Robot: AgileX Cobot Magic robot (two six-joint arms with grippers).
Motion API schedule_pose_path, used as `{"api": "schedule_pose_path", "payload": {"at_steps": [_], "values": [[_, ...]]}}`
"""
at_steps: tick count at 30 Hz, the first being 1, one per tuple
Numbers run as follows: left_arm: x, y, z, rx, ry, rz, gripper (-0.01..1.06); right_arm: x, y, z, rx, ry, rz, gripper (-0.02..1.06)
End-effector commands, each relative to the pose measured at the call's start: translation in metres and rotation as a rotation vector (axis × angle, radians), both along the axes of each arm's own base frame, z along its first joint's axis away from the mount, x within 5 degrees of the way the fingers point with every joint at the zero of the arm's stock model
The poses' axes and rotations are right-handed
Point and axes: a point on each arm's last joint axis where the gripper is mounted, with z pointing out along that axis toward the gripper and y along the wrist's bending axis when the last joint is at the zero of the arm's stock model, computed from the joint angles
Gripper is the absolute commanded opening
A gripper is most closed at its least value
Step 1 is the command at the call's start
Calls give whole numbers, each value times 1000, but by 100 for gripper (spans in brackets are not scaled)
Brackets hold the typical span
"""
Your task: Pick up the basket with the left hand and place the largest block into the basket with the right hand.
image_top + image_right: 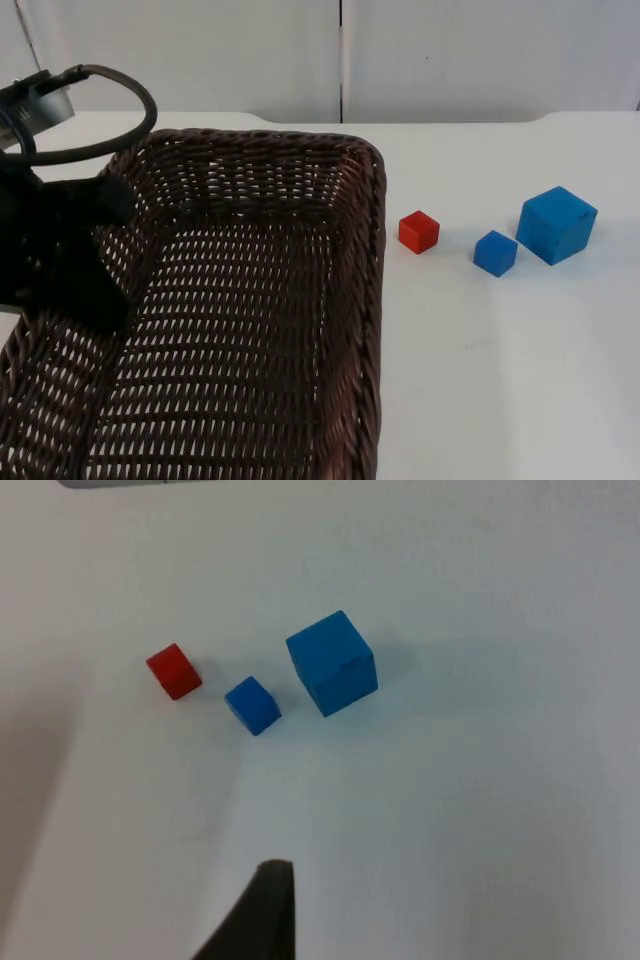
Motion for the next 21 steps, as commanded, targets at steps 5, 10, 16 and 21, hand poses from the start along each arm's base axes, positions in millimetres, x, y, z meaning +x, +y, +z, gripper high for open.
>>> {"api": "schedule_pose_path", "payload": {"at_steps": [5,10,16,21], "values": [[-2,-3,4,-29,0,15,0,53,5,10,11,47,-9,105],[-2,-3,4,-29,0,15,0,85,7,16,-7,59,4,105],[-2,-3,4,-30,0,16,0,120,10,20,-30,77,24,105],[-2,-3,4,-30,0,16,0,148,13,22,-72,83,62,105]]}}
